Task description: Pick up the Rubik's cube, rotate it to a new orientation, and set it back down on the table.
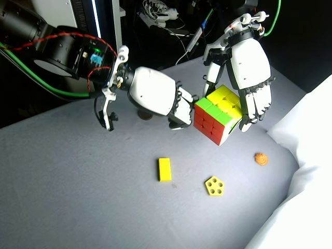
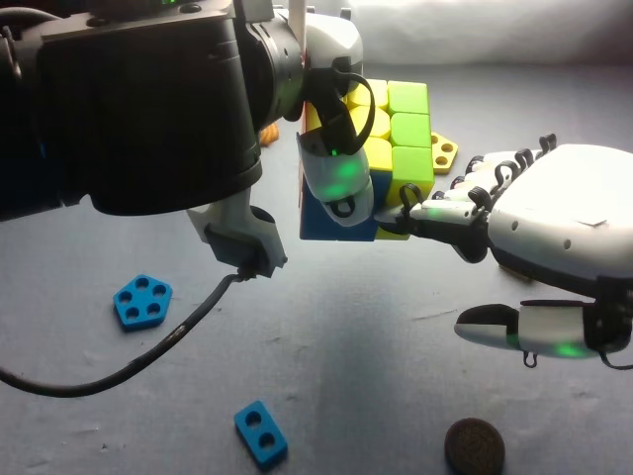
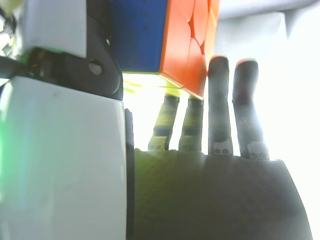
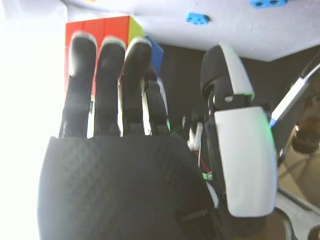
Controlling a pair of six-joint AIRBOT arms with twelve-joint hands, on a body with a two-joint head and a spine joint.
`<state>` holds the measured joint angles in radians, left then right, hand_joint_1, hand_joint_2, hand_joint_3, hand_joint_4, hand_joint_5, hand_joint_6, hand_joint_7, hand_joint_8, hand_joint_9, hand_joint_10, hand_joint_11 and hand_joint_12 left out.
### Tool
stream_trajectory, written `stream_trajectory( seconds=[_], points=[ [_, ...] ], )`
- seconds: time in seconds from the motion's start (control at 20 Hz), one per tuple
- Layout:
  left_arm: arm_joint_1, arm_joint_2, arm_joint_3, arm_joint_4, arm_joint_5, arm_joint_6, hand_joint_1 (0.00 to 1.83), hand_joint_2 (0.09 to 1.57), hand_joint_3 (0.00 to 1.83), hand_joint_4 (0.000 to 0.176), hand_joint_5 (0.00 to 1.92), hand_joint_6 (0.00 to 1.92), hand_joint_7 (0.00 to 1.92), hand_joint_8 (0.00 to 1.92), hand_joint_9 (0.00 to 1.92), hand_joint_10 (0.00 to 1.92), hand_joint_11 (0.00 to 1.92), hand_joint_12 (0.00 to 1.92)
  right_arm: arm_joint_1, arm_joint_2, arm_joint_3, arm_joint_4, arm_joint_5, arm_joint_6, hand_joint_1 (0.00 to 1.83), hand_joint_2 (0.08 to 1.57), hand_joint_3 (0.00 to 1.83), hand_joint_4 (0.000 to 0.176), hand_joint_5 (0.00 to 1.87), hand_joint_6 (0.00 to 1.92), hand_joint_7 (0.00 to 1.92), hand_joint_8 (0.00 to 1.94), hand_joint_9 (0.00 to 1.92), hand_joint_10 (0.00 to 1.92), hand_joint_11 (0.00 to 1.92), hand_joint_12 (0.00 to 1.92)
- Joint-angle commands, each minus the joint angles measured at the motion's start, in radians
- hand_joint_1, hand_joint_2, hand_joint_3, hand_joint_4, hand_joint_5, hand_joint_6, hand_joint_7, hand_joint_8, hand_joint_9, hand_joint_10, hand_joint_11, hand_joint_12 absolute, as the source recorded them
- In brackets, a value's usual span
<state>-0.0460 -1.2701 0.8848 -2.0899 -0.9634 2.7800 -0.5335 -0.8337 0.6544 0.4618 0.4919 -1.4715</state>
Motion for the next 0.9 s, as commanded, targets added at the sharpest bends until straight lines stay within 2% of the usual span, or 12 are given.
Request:
stream_trajectory(
  seconds=[0.0, 0.1, 0.15, 0.25, 0.55, 0.7, 0.85],
  points=[
    [-0.019, -0.002, -0.003, 0.06, 0.027, 0.003, 1.14, 1.2, 0.0, 0.0, 0.27, 1.62, 0.1, 1.75, 0.17, 1.72, 0.16, 1.82, 0.024, 0.013, 0.001, -0.009, 0.12, 0.015, 0.73, 1.2, 0.0, 0.0, 0.17, 0.0, 0.42, 1.7, 0.38, 1.92, 0.29, 1.92],
    [-0.019, -0.001, -0.004, 0.06, 0.027, 0.003, 1.18, 1.17, 0.0, 0.0, 0.2, 1.62, 0.1, 1.74, 0.16, 1.71, 0.15, 1.82, 0.053, 0.019, 0.001, -0.009, 0.112, 0.026, 0.72, 1.21, 0.0, 0.0, 0.16, 0.0, 0.4, 1.72, 0.37, 1.92, 0.28, 1.92],
    [-0.019, -0.001, -0.004, 0.06, 0.027, 0.001, 1.06, 1.29, 0.01, 0.0, 0.5, 1.6, 0.11, 1.77, 0.16, 1.74, 0.14, 1.84, 0.067, 0.023, 0.001, -0.009, 0.109, 0.037, 0.72, 1.2, 0.0, 0.0, 0.17, 0.01, 0.41, 1.71, 0.38, 1.92, 0.3, 1.92],
    [-0.019, -0.001, -0.004, 0.06, 0.027, 0.001, 1.04, 1.31, 0.01, 0.0, 0.57, 1.58, 0.12, 1.77, 0.17, 1.75, 0.17, 1.84, 0.089, 0.028, 0.001, -0.009, 0.106, 0.046, 0.71, 1.21, 0.0, 0.0, 0.16, 0.0, 0.4, 1.69, 0.38, 1.92, 0.29, 1.92],
    [-0.019, -0.001, -0.005, 0.06, 0.027, 0.001, 1.03, 1.33, 0.0, 0.0, 0.58, 1.59, 0.15, 1.74, 0.2, 1.71, 0.17, 1.8, 0.127, 0.03, -0.01, -0.009, 0.093, 0.054, 0.71, 1.21, 0.0, 0.0, 0.17, 0.01, 0.43, 1.68, 0.39, 1.92, 0.29, 1.92],
    [-0.019, -0.001, -0.005, 0.06, 0.027, 0.001, 1.03, 1.34, 0.0, 0.0, 0.57, 1.61, 0.12, 1.78, 0.17, 1.76, 0.16, 1.84, 0.174, 0.032, -0.014, -0.009, 0.09, 0.068, 0.71, 1.21, 0.0, 0.0, 0.15, 0.0, 0.42, 1.73, 0.39, 1.92, 0.28, 1.92],
    [-0.019, 0.0, -0.005, 0.06, 0.027, 0.001, 1.03, 1.33, 0.0, 0.0, 0.57, 1.59, 0.1, 1.75, 0.18, 1.71, 0.15, 1.79, 0.232, 0.053, -0.016, -0.009, 0.044, 0.114, 0.66, 1.22, 0.01, 0.0, 0.15, 0.0, 0.42, 1.69, 0.38, 1.92, 0.26, 1.92]
  ],
)
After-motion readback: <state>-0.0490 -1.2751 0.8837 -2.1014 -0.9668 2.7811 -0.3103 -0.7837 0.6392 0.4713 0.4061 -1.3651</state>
